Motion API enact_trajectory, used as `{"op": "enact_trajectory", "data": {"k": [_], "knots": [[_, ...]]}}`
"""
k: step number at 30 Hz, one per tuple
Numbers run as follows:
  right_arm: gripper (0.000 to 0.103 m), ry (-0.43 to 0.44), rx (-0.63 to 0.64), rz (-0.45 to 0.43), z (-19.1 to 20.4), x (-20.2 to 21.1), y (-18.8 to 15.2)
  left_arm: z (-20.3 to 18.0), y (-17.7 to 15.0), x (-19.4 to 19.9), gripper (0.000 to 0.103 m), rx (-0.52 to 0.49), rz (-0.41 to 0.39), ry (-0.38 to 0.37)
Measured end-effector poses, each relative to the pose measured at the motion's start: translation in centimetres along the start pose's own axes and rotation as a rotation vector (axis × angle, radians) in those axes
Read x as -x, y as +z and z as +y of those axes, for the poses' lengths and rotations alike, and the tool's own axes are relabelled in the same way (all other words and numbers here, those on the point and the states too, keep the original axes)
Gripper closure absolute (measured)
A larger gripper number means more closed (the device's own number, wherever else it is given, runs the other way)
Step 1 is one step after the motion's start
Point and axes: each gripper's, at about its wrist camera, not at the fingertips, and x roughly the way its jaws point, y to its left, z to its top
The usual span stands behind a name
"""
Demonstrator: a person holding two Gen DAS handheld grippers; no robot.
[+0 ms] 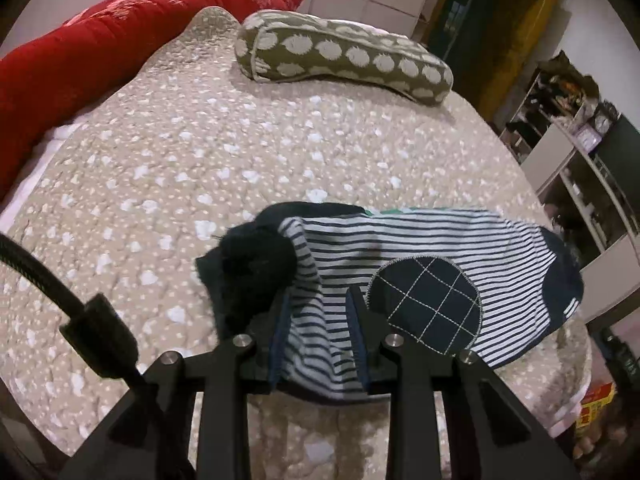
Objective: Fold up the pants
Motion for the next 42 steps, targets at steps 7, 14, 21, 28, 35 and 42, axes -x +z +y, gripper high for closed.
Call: {"op": "enact_trajectory", "data": {"k": [7, 14, 21, 28, 35, 42], "knots": [[0.052, 0.033, 0.055, 0.002, 2.1, -0.1, -0.6, 1.8, 0.1, 0.9, 0.071, 0.052, -0.013, 0.003], [0.051, 0.063, 0.111, -0.003, 3.9, -0.1, -1.2, 2.7, -0.1, 0.9, 0.063, 0.082, -0.011, 0.002], [0.048, 0.182, 0.179, 0.029, 6.9, -1.2, -2.2, 6.1, -0.3, 1.8, 0.06, 0.204, -0.01, 0.006], [0.04, 0.322, 0.372, 0.123, 14.8, -3.9, -4.7, 9.6, 1.1, 1.0, 0.049, 0.247, 0.008, 0.005], [0.029, 0.455, 0.662, 0.179, 25.9, -6.1, -9.8, 10.5, 3.8, -2.2, 0.04, 0.286, 0.07, -0.161], [0.027, 0.433, 0.857, 0.134, 32.4, -8.3, -13.8, 8.6, 5.1, -5.2, 0.036, 0.207, 0.154, -0.239]]}}
